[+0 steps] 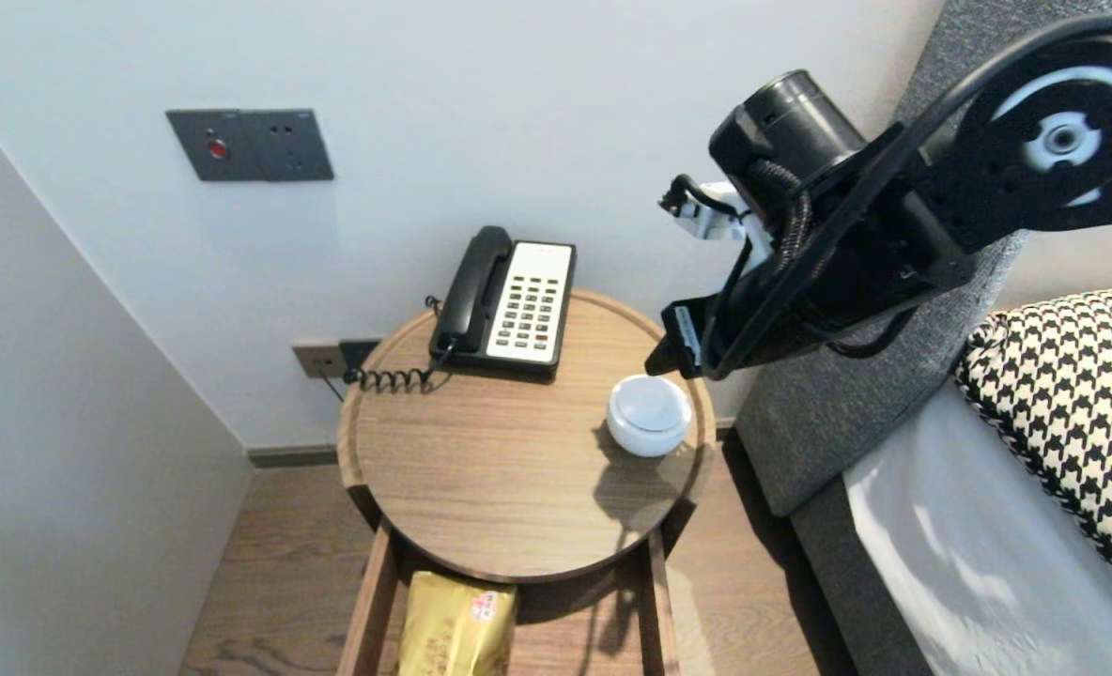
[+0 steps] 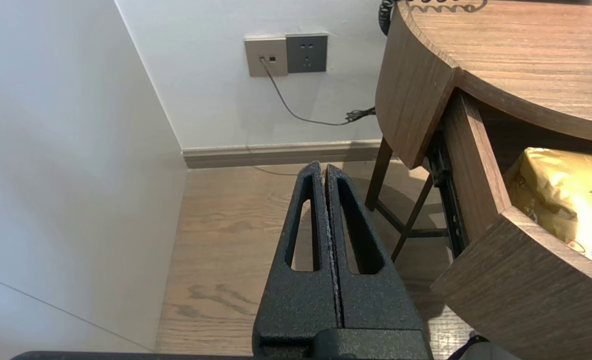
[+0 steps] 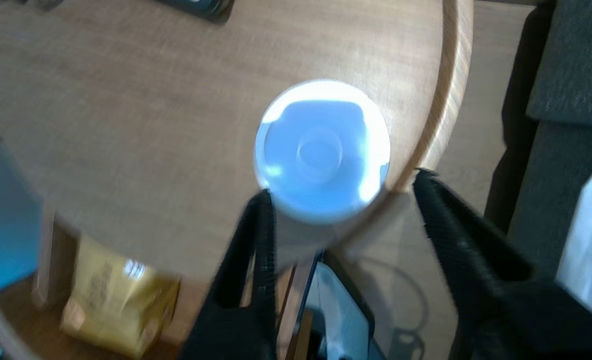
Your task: Take the remote control out of the drawer one by one and place them on the table
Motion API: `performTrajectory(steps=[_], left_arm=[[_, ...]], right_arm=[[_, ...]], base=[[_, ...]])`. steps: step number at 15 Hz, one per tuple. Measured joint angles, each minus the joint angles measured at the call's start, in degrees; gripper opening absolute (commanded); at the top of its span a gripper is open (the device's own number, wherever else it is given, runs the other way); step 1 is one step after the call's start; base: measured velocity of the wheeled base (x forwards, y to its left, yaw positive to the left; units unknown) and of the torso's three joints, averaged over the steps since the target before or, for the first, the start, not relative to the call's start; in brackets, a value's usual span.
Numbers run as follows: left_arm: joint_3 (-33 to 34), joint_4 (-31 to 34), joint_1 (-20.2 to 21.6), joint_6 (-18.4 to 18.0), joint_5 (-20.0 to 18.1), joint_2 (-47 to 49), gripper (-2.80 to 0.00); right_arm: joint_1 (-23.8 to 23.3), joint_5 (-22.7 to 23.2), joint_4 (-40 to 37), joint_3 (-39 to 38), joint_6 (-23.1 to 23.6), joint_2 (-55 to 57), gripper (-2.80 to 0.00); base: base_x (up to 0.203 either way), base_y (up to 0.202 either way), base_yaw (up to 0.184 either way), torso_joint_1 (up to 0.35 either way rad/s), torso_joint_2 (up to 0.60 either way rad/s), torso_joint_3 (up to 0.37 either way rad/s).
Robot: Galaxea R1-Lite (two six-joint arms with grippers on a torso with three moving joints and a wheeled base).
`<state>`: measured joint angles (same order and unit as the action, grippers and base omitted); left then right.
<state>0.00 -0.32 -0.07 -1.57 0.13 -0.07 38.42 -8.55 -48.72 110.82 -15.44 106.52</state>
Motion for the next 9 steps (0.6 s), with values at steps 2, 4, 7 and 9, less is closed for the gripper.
performTrajectory(steps=[2, 4, 7, 9], left_arm=[[0.0, 0.0, 0.0, 0.0, 0.0, 0.0, -2.8], [0.0, 0.0, 0.0, 0.0, 0.0, 0.0, -2.8], [0.0, 0.0, 0.0, 0.0, 0.0, 0.0, -2.8], [0.0, 0.0, 0.0, 0.0, 0.0, 0.0, -2.8]], right_arm=[[2.5, 1.7, -4.2, -0.4, -3.4, -2.7, -2.8], [6.0, 4.6, -7.7, -0.7, -9.1, -4.3, -2.8], [12.4, 7.8, -9.5, -1.0, -19.0, -5.0, -2.8], [16.5, 9.4, -9.5, -1.9, -24.1, -4.0, -2.8]], base=[[0.0, 0.0, 0.0, 0.0, 0.0, 0.0], [0.0, 0.0, 0.0, 0.0, 0.0, 0.0], [0.0, 0.0, 0.0, 0.0, 0.0, 0.0], [0.0, 0.0, 0.0, 0.0, 0.0, 0.0]])
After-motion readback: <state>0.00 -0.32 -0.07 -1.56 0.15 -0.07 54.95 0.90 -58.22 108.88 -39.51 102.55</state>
